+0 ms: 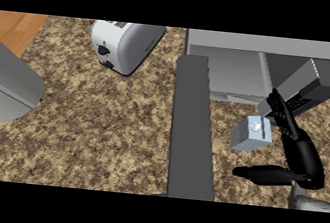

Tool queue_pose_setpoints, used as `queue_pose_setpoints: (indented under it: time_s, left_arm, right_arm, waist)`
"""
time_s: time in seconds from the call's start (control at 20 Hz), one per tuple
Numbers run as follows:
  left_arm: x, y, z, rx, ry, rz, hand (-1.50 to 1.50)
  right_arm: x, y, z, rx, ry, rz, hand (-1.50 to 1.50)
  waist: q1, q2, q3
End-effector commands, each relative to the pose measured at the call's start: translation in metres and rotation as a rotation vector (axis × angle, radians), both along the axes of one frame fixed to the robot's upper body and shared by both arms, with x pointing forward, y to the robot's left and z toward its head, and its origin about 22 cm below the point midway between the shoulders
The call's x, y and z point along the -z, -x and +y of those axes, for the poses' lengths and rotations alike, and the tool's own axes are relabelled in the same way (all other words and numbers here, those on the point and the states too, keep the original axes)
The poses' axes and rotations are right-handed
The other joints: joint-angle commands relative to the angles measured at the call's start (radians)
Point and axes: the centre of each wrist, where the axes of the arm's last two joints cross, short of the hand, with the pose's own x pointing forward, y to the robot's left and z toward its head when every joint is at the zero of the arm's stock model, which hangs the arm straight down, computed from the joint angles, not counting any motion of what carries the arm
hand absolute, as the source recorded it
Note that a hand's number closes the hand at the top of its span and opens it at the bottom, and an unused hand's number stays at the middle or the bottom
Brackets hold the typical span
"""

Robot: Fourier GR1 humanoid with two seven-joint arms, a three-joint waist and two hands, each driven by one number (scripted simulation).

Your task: Pick up the milk, place it into the microwave and close the microwave

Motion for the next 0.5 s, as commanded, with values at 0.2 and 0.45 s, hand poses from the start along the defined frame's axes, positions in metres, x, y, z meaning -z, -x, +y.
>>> queue_pose_setpoints:
  time_s: [0.2, 0.45]
  left_arm:
    - [0.0, 0.008, 0.008, 0.004, -0.003, -0.008, -1.5]
    - [0.005, 0.018, 0.007, -0.005, 0.003, 0.001, -1.5]
  right_arm:
    - [0.046, -0.03, -0.015, 0.035, 0.029, 0.031, -1.5]
    - [0.066, -0.038, -0.032, -0.008, 0.024, 0.068, -1.5]
  waist:
    - [0.001, 0.001, 0.0]
    - [0.006, 0.001, 0.0]
